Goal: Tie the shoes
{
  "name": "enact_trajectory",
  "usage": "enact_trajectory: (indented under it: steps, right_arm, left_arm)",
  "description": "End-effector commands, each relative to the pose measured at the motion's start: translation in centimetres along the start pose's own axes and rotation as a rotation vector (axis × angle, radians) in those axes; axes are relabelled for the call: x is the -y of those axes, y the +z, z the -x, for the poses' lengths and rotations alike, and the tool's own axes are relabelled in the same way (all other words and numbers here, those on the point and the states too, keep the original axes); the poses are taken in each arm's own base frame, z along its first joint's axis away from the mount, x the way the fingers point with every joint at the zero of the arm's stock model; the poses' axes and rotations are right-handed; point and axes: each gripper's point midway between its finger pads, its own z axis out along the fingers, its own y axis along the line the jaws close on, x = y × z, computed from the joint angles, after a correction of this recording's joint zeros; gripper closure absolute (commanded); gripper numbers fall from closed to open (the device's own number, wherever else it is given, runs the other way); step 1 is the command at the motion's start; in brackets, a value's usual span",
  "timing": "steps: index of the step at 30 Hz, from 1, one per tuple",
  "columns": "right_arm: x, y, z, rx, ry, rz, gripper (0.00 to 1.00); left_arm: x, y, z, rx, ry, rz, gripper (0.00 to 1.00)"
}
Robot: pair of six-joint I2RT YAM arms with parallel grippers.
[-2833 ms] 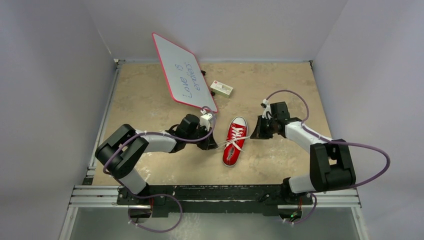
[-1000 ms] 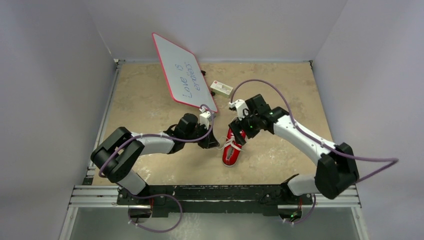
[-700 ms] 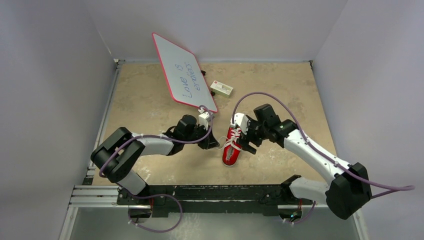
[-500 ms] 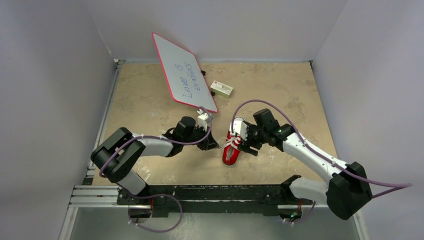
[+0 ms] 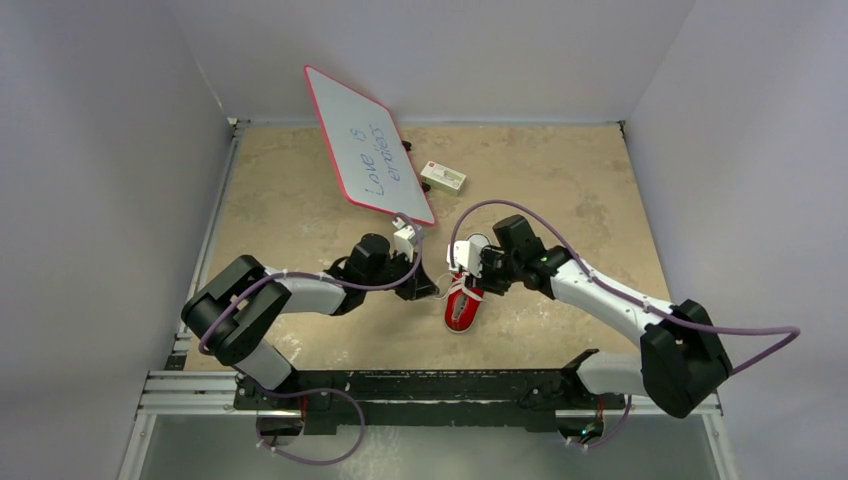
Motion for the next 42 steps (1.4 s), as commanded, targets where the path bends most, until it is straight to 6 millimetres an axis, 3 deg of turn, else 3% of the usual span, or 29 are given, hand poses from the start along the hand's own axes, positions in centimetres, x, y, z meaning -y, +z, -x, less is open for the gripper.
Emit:
enact_trajectory:
  steps: [1,4,8,14,18,27,36,39,41,42]
  right_arm:
    - [2.2,-0.2,1.3,0.022,-0.013,-0.088,0.64]
    - [3.0,-0.3,0.0,-0.049,0.027,-0.138,1.0]
    - [4.2,-0.5,-3.1,-0.171,0.174,-0.264,1.0]
    - [3.0,0.6,-5.7,-0.244,0.231,-0.227,1.0]
    - [2.5,0.8,-6.2,-0.245,0.229,-0.217,1.0]
    - [3.6,-0.4,-7.7,-0.235,0.328,-0.269,1.0]
    - [3.2,0.0,-7.8,-0.201,0.327,-0.267,1.0]
    - [3.8,-0.7,-6.4,-0.161,0.295,-0.272,1.0]
    - [4.3,-1.5,-4.4,-0.087,0.272,-0.276,0.97]
    - [4.3,-2.0,-3.7,-0.057,0.277,-0.275,0.85]
  left_arm:
    - [1.3,-0.2,1.3,0.047,0.02,-0.042,1.0]
    - [1.0,-0.3,0.9,0.035,0.013,-0.028,1.0]
    - [-0.5,-0.6,-0.9,-0.012,-0.013,0.031,1.0]
    - [-1.8,-1.1,-3.8,-0.061,-0.06,0.07,1.0]
    - [-2.3,-1.7,-4.8,-0.093,-0.058,0.1,1.0]
    - [-4.7,-3.5,-7.3,-0.139,-0.073,0.233,1.0]
    - [-3.8,-4.2,-6.3,-0.076,-0.05,0.215,1.0]
    - [-2.5,-4.0,-4.8,-0.048,-0.026,0.175,1.0]
    - [-0.7,-3.9,-2.6,0.0,0.013,0.138,0.83]
    - [0.0,-4.0,-1.4,0.03,0.038,0.133,0.74]
